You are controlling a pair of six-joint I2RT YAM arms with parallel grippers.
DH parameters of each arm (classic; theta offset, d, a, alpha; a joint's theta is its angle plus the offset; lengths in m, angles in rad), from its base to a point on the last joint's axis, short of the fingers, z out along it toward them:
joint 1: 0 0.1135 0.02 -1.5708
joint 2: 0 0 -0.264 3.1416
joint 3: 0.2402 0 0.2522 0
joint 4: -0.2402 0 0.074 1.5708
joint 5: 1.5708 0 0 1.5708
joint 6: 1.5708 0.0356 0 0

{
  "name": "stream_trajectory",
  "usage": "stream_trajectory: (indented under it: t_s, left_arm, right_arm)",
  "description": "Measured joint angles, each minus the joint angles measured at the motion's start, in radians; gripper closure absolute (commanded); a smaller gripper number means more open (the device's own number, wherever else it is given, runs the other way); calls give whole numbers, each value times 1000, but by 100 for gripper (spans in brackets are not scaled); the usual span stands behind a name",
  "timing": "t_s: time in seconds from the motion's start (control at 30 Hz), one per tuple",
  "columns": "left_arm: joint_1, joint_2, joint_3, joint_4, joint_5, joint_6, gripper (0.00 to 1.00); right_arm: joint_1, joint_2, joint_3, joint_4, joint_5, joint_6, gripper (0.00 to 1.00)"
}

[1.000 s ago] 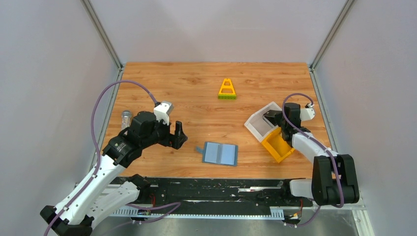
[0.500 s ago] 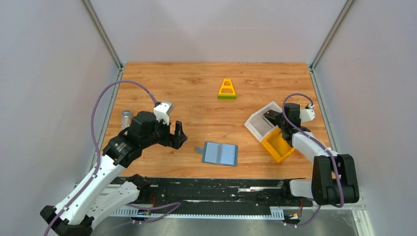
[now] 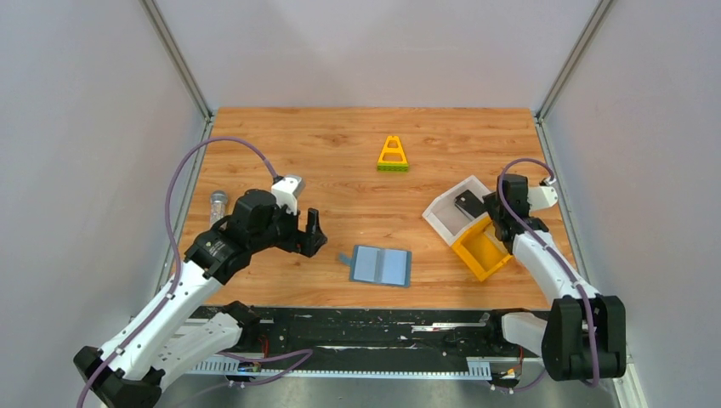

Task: Take the credit cards out of the card holder
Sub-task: Place the credit card in the storage box, then remove the credit card from the card holder.

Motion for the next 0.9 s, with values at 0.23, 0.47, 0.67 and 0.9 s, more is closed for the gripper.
stream_trajectory:
  t_s: [0.23, 0.47, 0.67, 0.9]
  left_arm:
    - [0, 63, -47, 63, 101, -56, 6]
    - [0, 168, -142, 170, 187, -131, 16]
    - [0, 275, -206, 292, 221, -186, 20]
    - [0, 422, -229, 449, 223, -209, 29]
  right_arm:
    - [-3, -112, 54, -71, -45, -64, 75]
    - [-3, -197, 83, -101, -248, -177, 74]
    - [7, -265, 61, -133, -466, -251, 70]
    - [75, -333, -16, -171, -629, -310, 70]
